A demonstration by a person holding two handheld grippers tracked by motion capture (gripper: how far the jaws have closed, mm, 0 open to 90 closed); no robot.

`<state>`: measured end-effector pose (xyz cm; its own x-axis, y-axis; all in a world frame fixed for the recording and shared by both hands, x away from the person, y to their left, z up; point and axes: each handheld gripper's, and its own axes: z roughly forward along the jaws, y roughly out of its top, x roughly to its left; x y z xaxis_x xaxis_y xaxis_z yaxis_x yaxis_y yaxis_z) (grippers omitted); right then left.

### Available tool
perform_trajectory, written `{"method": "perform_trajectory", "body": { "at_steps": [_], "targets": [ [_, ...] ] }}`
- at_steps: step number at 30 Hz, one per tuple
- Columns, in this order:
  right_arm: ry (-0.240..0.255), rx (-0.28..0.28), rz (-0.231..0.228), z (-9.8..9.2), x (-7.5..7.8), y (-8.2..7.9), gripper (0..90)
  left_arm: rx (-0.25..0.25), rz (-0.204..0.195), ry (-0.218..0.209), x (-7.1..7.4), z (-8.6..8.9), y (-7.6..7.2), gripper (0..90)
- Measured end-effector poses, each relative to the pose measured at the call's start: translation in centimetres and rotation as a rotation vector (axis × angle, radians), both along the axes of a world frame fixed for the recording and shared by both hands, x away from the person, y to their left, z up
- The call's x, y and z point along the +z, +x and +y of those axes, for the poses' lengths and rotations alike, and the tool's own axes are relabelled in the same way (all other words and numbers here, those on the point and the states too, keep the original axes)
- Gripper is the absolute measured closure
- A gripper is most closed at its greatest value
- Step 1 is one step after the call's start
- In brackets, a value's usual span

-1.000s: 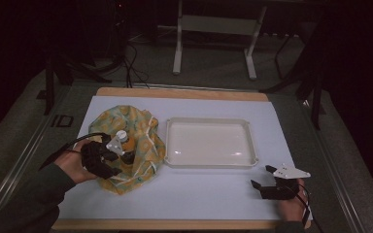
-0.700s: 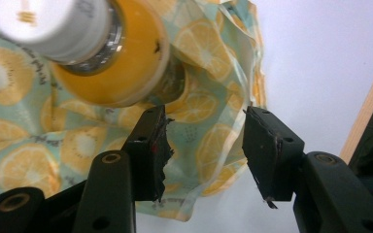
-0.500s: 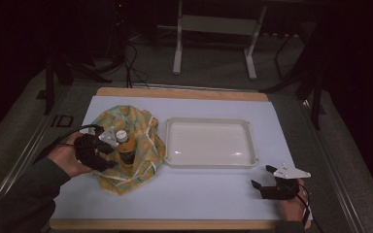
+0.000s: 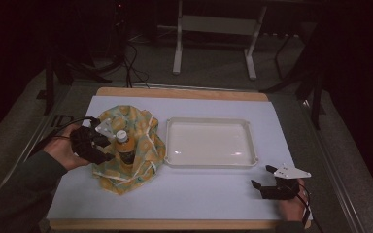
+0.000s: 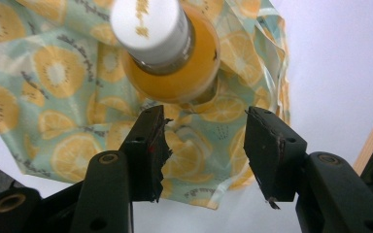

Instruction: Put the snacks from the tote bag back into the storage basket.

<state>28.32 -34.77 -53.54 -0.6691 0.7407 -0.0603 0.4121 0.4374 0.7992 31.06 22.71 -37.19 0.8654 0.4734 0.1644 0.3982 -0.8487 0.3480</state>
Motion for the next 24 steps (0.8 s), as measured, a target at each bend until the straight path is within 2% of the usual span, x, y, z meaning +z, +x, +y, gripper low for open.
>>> {"method": "perform_trajectory", "body": {
  "at_steps": [5, 20, 24],
  "targets": [
    [-0.003, 0.003, -0.003, 0.0, 0.0, 0.0, 15.1, 0.002, -0.012, -0.012, 0.6, 0.0, 0.5, 48.5],
    [-0.003, 0.001, -0.006, 0.0, 0.0, 0.0, 15.1, -0.008, -0.011, 0.007, 1.5, -1.1, 2.2, 47.6],
    [-0.003, -0.001, -0.004, 0.0, 0.0, 0.0, 15.1, -0.024, -0.002, 0.013, 1.8, -1.5, 2.5, 50.7]
  ]
}}
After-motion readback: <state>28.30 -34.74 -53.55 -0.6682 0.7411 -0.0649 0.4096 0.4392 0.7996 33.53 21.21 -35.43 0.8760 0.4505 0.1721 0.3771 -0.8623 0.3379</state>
